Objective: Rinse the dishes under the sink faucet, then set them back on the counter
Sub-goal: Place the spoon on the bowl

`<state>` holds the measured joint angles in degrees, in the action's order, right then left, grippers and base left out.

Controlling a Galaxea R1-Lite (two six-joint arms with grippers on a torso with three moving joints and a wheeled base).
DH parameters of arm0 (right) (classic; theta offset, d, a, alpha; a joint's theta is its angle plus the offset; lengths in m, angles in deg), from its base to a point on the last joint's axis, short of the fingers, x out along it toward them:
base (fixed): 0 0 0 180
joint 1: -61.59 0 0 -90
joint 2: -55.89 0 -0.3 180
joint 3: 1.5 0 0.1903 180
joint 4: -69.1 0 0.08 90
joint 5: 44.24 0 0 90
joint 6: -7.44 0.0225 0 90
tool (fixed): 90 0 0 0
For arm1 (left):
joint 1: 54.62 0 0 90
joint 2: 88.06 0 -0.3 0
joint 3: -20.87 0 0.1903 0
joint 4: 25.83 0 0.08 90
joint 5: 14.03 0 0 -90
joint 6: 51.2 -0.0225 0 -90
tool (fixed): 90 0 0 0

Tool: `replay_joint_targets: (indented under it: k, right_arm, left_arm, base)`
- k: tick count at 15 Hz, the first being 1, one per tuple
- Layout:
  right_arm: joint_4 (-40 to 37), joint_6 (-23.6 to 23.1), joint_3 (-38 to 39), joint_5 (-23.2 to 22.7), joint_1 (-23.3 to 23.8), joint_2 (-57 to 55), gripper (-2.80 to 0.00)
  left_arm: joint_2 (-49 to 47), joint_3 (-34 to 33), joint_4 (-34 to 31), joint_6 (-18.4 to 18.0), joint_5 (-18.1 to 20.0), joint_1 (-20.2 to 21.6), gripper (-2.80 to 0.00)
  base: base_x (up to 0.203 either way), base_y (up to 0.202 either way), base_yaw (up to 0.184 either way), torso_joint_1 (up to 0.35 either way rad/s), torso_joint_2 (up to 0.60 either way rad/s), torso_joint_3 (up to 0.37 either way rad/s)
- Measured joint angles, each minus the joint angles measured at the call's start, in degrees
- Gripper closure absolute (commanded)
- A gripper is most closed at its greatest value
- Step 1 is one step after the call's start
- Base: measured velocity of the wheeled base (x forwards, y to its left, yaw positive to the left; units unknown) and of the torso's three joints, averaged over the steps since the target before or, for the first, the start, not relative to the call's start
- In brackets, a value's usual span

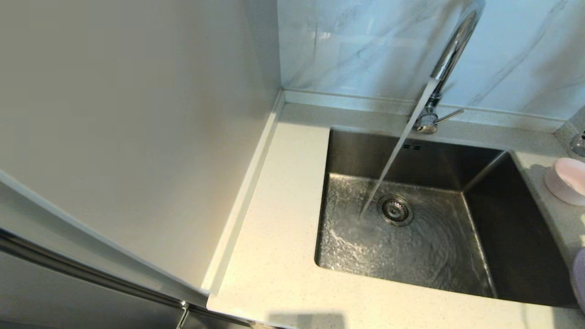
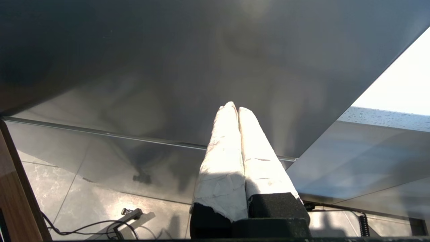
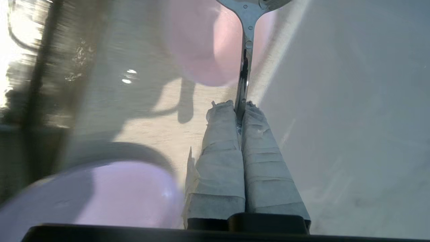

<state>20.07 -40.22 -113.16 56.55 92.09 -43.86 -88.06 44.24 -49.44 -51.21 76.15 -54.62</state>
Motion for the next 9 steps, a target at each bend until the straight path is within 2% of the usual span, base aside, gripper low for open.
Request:
replay_joint_targets:
  k: [2,3,9]
  right_arm:
    - [-0.17,-3.1,-1.42,-0.19,2.03,-2.02,0.0]
    - [-0.2,-3.14,-1.95,-0.27,2.29,-2.84,0.0]
    - [0.04,3.04,-3.14,-0.16,0.19,-6.61,0.0]
  left_arm:
    - [0.0,0.0,-0.02,0.0,0.01,0.0,0.0]
    - [0.0,0.0,0.0,-0.02,0.02,0.0,0.0]
    - [0.0,0.0,-0.02,0.01,0.02,0.0,0.0]
  base:
    - [0.0,0.0,0.0,0.0,0.0,0.0]
    - [0.0,0.0,0.0,0.0,0.0,0.0]
    - [0.0,0.0,0.0,0.0,0.0,0.0]
